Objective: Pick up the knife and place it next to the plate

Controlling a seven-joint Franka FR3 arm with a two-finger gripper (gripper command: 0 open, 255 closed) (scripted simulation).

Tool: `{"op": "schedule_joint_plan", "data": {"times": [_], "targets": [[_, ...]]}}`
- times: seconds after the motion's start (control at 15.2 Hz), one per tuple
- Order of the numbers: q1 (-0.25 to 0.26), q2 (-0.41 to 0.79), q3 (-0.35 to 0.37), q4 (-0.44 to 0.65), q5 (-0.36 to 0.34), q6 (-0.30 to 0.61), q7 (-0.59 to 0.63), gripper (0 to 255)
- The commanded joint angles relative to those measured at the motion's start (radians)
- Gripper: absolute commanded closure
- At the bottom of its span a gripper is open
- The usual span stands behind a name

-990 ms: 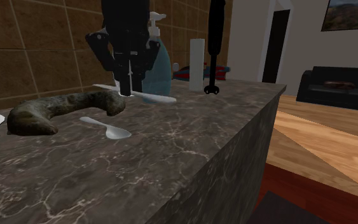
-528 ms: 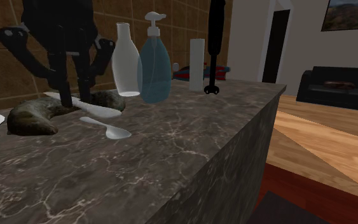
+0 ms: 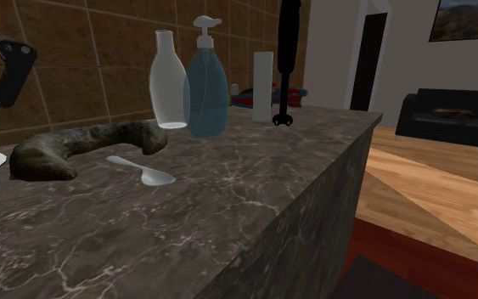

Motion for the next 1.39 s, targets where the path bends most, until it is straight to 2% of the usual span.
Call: {"op": "schedule_joint_plan", "data": {"times": [0.0,0.92,1.32], "targets": [[0.046,0.101,0.034,0.113,-0.050,-0.019,0.079,255],[0.037,0.074,0.025,-0.109,-0.036,0.178,0.066,255],[0.037,0.074,0.025,-0.109,-0.036,0.178,0.066,255]]}}
